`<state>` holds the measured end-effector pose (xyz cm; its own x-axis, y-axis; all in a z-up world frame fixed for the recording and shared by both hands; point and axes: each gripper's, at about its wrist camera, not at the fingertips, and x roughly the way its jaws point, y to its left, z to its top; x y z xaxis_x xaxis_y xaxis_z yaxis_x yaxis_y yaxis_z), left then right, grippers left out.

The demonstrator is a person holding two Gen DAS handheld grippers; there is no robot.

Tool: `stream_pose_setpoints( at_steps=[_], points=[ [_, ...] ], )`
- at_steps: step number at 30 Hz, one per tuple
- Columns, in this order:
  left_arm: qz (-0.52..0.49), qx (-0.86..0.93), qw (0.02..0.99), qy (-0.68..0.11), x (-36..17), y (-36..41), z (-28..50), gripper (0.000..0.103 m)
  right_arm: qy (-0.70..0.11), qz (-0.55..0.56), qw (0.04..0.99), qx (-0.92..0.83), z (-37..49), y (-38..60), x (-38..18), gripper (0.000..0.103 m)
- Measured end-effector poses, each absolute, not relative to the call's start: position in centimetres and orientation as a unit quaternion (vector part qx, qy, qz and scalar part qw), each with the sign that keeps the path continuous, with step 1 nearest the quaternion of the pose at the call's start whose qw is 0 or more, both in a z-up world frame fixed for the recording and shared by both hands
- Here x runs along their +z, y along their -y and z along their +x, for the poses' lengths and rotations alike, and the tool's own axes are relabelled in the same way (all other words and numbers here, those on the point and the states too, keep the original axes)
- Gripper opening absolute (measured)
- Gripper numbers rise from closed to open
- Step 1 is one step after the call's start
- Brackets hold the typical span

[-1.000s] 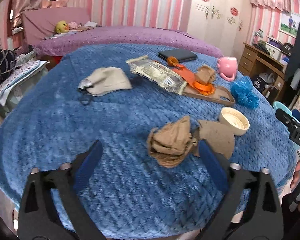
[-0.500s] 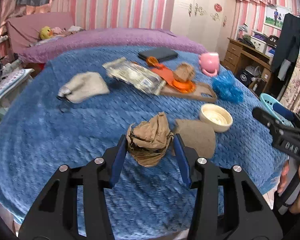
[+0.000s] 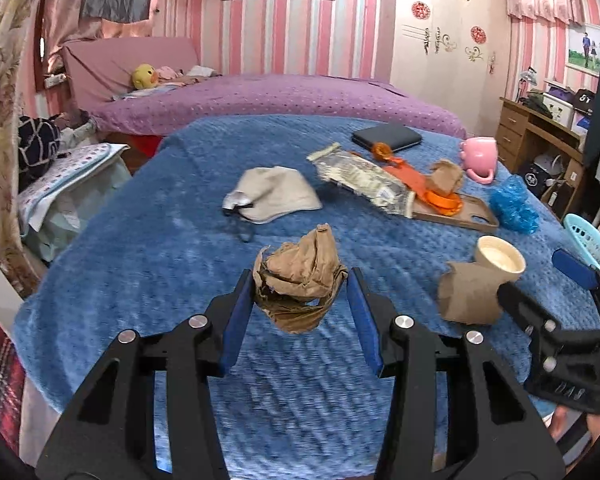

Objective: Collect trash
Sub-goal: 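Grasp the crumpled brown paper with the left tool while the right tool grasps the cardboard tube, then carry the paper and cardboard tube over the light-blue basket with both tools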

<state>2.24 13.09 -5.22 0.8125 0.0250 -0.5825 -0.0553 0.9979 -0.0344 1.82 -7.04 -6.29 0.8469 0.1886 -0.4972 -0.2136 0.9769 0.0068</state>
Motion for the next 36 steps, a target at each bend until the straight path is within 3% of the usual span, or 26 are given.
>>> stream_pose_setpoints(
  at_steps=[6, 13, 19, 36],
  points=[
    [-0.058, 0.039, 0.951, -0.302, -4.9, -15.5, 2.1, 0.046, -0.279, -0.024, 0.954, 0.109, 2.8, 5.0, -7.7, 0.095],
    [-0.064, 0.049, 0.948, -0.308, -5.3, -16.4, 2.0, 0.046, -0.307, -0.02, 0.942, 0.136, 4.3, 4.1, -9.0, 0.067],
    [-0.063, 0.049, 0.949, -0.306, -5.1, -16.1, 2.0, 0.046, -0.287, -0.022, 0.945, 0.157, 3.7, 4.8, -7.7, 0.058],
    [-0.053, 0.021, 0.95, -0.306, -4.5, -11.6, 3.1, 0.046, -0.269, -0.004, 0.953, 0.139, 6.6, 12.2, -5.8, 0.057]
  ],
)
